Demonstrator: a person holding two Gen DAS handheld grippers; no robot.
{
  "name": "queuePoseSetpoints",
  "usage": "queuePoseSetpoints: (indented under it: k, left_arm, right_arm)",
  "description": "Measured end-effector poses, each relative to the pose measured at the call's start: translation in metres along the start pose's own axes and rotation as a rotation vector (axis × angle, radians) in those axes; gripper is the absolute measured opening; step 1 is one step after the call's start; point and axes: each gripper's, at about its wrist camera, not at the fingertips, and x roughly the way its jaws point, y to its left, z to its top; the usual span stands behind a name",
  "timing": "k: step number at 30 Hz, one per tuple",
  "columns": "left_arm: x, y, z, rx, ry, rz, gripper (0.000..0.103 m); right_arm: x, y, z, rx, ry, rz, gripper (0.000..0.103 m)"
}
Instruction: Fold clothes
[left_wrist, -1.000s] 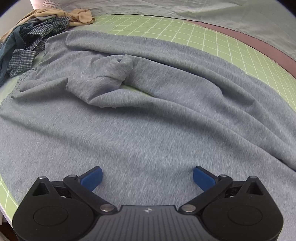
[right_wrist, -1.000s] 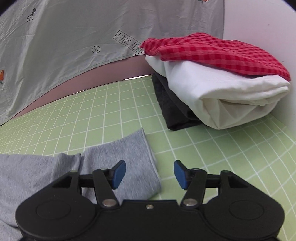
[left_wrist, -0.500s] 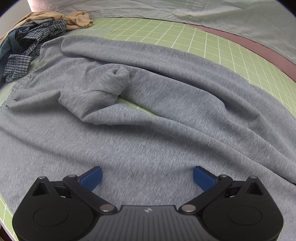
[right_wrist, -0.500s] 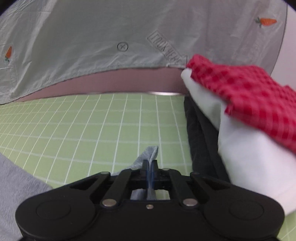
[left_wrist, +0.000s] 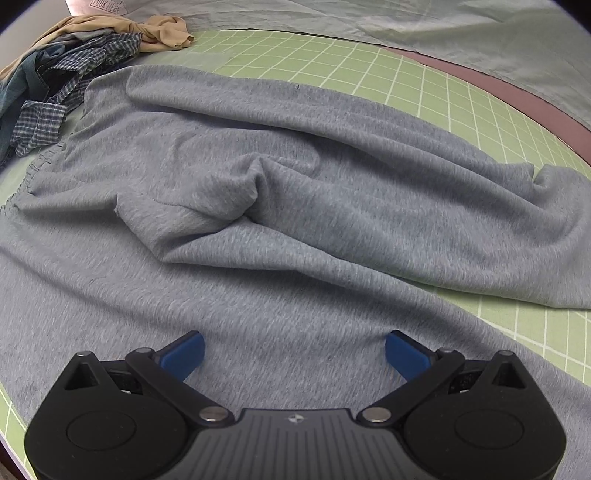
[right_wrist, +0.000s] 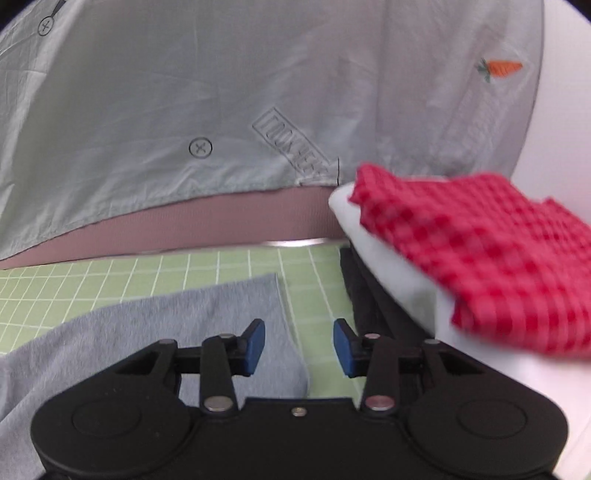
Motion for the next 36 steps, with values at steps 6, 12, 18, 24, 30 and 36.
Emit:
queuePoseSetpoints:
  k: [6,12,18,24,30,36]
  left_arm:
    - [0.000,-0.001,0.002,-0.010,0.003,0.005,0.103]
    - [0.000,0.000,0.002,-0.009,0.001,0.004,0.103]
    - [0.000,0.000,0.001,-0.009,-0.010,0.005,0.103]
    - [-0.001,0.001,-0.001,-0.008,-0.020,0.004,0.103]
    - [-0.001,0.001,0.000,-0.004,-0.018,0.002,0.103]
    - [-0.001,0.001,-0.001,-0.006,-0.026,0.002,0.103]
  right_arm:
    - [0.000,0.000,-0.038,0.195,0.113,0.023,0.046]
    - [0.009,0.012,-0.054,0.235,0.160,0.009,0.020]
    - [0.002,0.047,-0.034,0.009,0.068,0.036,0.000]
    - [-0.004,0.107,-0.026,-0.191,0.060,0.282,0.000]
    - [-0.014,0.122,-0.051,-0.198,0.117,0.357,0.025]
    - [-0.014,0.072,-0.047,0.079,0.065,0.295,0.029]
